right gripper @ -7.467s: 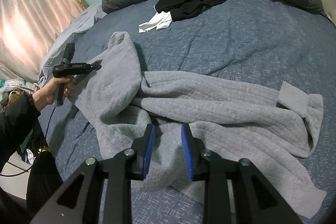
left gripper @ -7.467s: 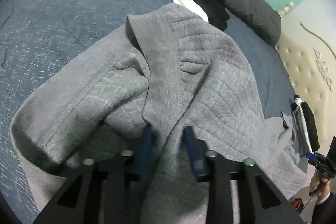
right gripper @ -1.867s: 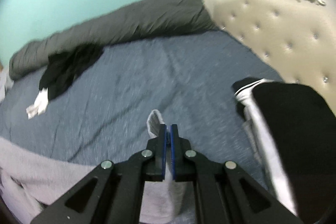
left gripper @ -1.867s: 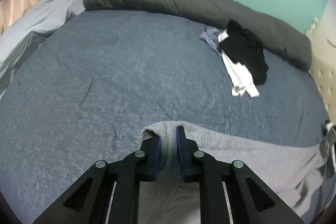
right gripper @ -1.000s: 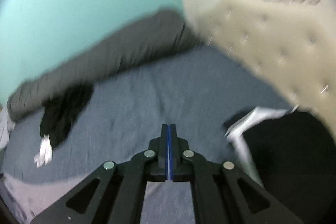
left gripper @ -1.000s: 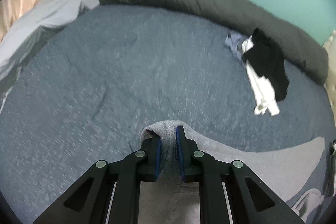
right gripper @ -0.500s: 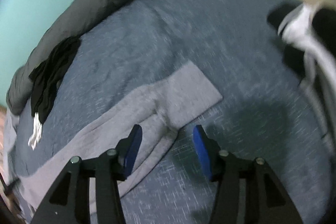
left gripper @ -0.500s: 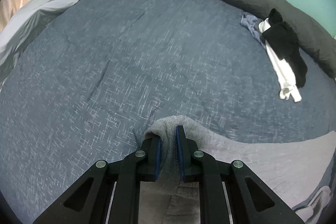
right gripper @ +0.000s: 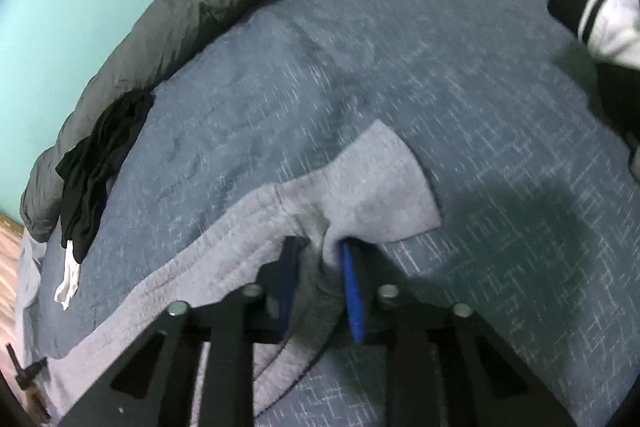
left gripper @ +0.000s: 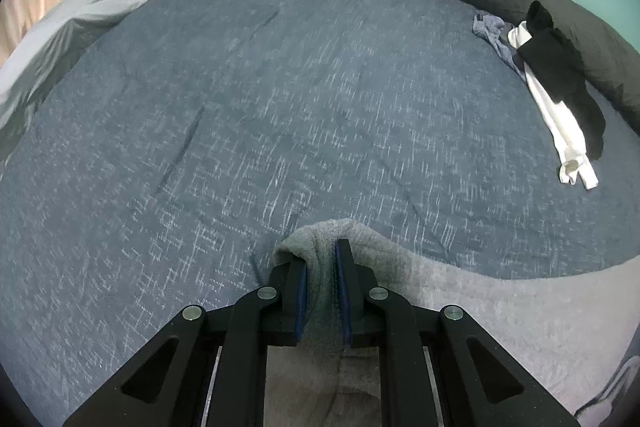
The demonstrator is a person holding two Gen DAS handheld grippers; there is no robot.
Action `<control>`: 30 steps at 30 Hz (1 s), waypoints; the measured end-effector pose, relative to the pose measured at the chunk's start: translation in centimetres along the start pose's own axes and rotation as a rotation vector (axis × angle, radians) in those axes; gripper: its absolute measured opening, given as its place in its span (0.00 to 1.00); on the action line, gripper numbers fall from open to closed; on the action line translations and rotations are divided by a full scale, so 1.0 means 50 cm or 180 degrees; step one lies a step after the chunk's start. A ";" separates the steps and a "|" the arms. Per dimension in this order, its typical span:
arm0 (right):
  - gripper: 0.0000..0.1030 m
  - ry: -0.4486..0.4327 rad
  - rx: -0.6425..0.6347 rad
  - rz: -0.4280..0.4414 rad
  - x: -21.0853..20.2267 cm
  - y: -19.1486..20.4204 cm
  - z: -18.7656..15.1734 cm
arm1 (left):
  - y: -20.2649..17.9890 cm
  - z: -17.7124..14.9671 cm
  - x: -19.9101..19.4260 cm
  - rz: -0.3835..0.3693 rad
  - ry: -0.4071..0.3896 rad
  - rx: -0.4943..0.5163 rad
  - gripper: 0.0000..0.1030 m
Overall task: Fold clothes
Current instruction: 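Pull the sweatshirt edge taut with the left tool while the right tool lays the sleeve flat, then release the sweatshirt edge with the left tool and lift away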
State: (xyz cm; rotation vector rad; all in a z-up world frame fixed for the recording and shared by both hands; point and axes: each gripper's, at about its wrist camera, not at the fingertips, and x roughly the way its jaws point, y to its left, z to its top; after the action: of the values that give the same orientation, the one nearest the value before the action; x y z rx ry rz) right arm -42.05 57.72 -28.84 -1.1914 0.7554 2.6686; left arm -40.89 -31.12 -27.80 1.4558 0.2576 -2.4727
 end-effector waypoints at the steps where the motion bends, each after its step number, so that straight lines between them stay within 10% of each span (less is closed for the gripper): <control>1: 0.14 -0.0133 -0.0035 0.0017 -0.014 0.003 0.007 | -0.001 0.004 -0.004 0.0007 -0.0027 0.0009 0.13; 12: 0.13 -0.0888 -0.0162 -0.0126 -0.165 0.004 0.100 | -0.027 0.073 -0.075 -0.0024 -0.0418 -0.0007 0.14; 30: 0.17 -0.0139 -0.0230 -0.0826 -0.019 -0.048 0.036 | -0.065 0.097 0.070 -0.0256 0.0144 -0.0021 0.28</control>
State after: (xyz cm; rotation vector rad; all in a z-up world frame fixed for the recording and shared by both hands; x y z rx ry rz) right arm -41.87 60.74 -28.09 -1.1549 0.4651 2.5162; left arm -47.55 -29.84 -28.46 1.5287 0.3394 -2.5012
